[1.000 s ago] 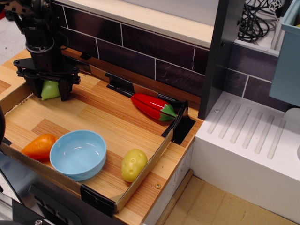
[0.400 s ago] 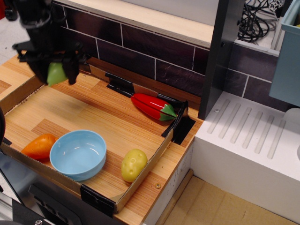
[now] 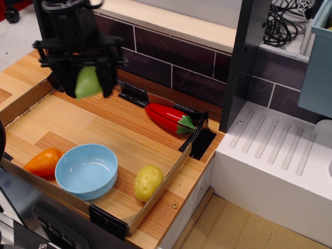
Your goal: Put pear in bowl
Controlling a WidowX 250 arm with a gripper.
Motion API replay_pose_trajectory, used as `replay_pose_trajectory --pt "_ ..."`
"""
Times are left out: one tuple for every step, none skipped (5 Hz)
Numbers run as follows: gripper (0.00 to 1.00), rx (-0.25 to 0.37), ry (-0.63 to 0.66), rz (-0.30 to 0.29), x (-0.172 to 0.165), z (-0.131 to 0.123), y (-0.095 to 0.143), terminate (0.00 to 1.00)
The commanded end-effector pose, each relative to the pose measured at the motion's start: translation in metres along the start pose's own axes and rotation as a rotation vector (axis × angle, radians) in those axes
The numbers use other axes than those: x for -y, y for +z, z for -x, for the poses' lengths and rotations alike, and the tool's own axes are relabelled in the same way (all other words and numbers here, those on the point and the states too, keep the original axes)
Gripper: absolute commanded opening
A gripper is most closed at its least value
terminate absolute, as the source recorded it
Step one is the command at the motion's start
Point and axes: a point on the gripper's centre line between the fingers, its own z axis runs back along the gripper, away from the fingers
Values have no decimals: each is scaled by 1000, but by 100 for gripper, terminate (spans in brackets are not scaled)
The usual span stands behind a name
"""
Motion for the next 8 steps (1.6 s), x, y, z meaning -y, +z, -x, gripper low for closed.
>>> replay_pose_trajectory --pt "0 -25 -107 -39 -20 64 -43 0" --pt "0 -18 -129 -78 -33 66 -76 0" --pt "0 -2 -122 -86 -24 48 -47 0" --pt "0 50 -126 -9 -23 48 -50 0" --pt "100 41 -84 27 -23 50 -53 0" --pt "100 42 -85 7 -23 50 -52 0" --pt "100 44 -68 26 -23 51 -53 0" --pt "100 62 -61 67 -22 51 -55 0"
